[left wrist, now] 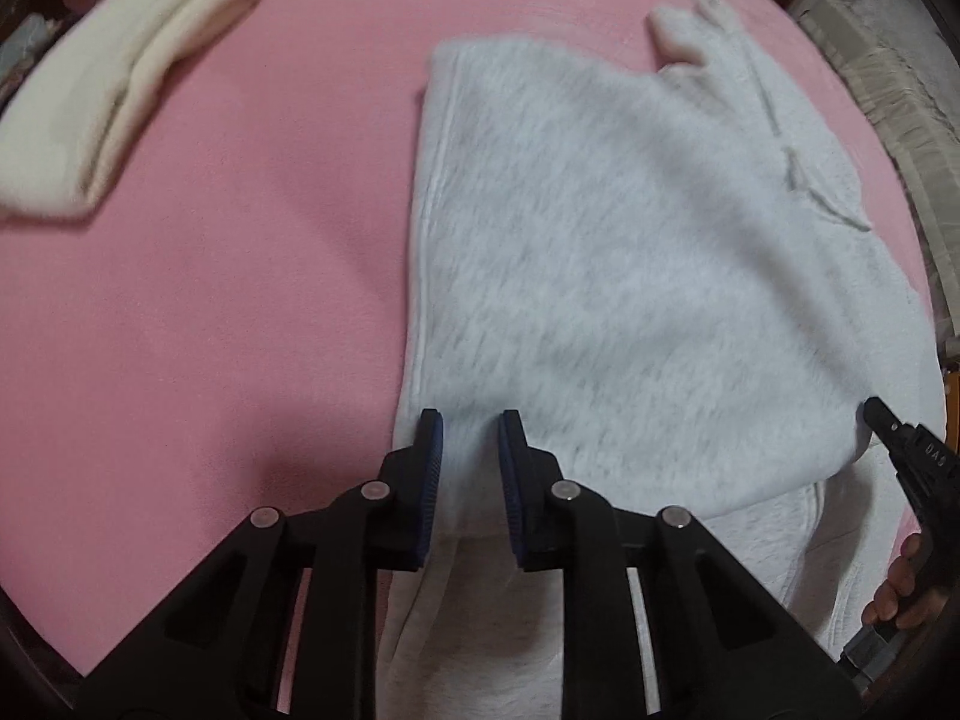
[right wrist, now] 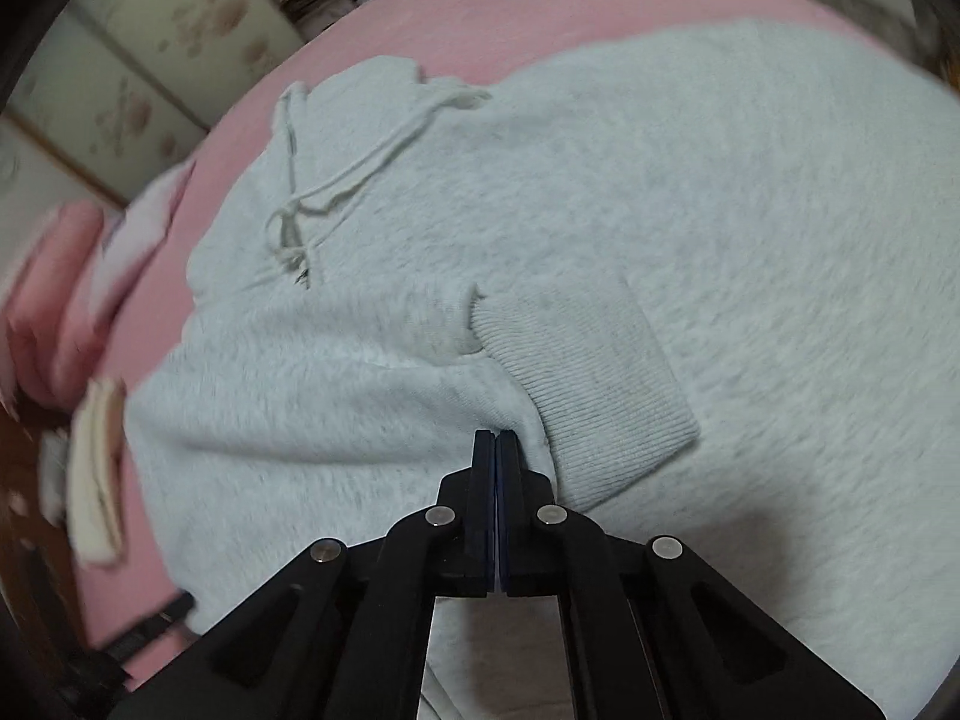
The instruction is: Fold large clothes
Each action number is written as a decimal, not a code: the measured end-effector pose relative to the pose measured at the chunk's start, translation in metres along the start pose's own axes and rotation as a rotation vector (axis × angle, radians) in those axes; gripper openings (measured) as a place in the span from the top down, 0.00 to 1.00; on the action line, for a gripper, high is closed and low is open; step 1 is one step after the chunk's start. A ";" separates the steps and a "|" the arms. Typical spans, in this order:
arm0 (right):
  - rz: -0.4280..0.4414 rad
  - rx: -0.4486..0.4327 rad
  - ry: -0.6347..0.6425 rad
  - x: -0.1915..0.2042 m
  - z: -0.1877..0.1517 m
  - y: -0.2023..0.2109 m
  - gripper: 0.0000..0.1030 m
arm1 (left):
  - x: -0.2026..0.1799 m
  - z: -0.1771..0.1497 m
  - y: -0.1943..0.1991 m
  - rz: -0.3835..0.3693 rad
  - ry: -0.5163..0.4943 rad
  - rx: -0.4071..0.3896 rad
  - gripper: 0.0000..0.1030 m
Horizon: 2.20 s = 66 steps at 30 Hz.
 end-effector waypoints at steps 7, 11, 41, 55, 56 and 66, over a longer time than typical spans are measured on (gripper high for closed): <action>0.453 0.127 0.046 0.143 -0.024 -0.014 1.00 | -0.022 0.056 -0.004 -0.099 -0.090 -0.140 0.83; 0.411 0.228 0.207 0.202 -0.047 -0.052 1.00 | -0.025 0.092 -0.043 -0.073 -0.085 -0.150 0.83; 0.067 -0.111 -0.084 0.012 0.007 -0.035 0.96 | -0.099 0.067 -0.072 0.310 -0.143 -0.180 0.83; 0.354 0.186 0.147 -0.073 -0.013 0.068 0.55 | -0.302 -0.100 0.003 0.337 -0.026 0.015 0.83; 0.354 0.193 0.158 -0.089 -0.009 0.074 0.53 | -0.321 -0.109 0.005 0.321 -0.010 0.034 0.83; 0.178 0.241 -0.034 -0.287 0.036 0.074 0.45 | -0.511 -0.176 0.007 0.129 -0.173 0.203 0.83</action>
Point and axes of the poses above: each gripper's, at about its wrist camera, not at the fingertips, and y roughly against the way its jaws point, x to its left, z to its top, the point moved 2 cm from there along -y, roughly the way its jaws point, and after that the axes turned 12 degrees about -x, right-handed, at the moved point
